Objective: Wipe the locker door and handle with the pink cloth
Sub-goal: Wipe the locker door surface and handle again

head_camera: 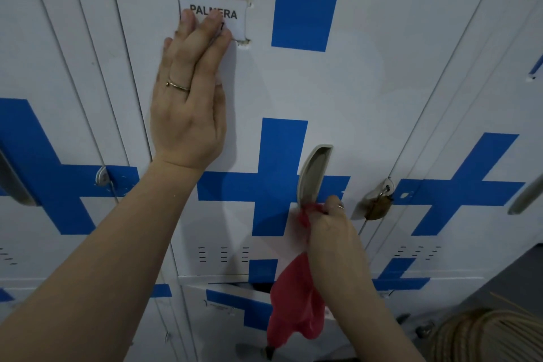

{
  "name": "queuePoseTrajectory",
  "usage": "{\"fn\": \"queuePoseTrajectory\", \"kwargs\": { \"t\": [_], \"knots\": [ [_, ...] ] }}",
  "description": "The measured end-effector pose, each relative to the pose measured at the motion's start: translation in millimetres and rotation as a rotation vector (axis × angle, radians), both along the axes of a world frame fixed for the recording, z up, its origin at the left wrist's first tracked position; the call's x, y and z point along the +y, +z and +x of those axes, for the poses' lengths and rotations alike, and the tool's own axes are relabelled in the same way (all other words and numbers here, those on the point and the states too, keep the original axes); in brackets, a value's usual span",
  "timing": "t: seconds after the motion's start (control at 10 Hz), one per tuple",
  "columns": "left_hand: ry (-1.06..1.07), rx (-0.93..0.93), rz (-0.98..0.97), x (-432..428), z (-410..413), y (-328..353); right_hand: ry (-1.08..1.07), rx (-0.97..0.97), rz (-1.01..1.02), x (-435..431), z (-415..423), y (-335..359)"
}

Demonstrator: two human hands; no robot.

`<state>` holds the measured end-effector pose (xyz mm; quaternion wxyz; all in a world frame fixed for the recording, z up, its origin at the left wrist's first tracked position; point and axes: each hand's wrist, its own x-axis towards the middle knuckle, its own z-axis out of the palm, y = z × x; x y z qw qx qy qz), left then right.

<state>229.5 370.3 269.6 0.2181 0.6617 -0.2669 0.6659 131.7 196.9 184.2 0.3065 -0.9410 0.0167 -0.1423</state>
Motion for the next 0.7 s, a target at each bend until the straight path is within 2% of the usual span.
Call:
{"fn": "queuePoseTrajectory", "kwargs": {
  "t": [0.1, 0.2, 0.3, 0.4, 0.5, 0.6, 0.7],
  "knots": [
    [-0.002, 0.004, 0.004, 1, 0, -1, -0.063, -0.221, 0.123, -18, -10, -5],
    [-0.006, 0.008, -0.004, 0, 0, 0, -0.185, -0.619, 0.076, -25, -1, -1],
    [-0.007, 0.008, -0.011, -1, 0, 0, -0.160, -0.716, 0.179, -14, 19, -8],
    [0.008, -0.010, 0.003, 0, 0, -1, -0.090, -0.521, 0.201, -5, 20, -48],
    [0.020, -0.007, -0.010, 0, 1, -1, -0.085, -0.144, 0.328, -5, 10, -79],
    [0.014, 0.000, -0.017, 1, 0, 0, -0.093, -0.071, 0.584, 2, 5, -64],
    [0.007, 0.010, -0.021, 2, 2, -1, -0.057, -0.172, 0.716, 2, 10, -67]
  ]
}}
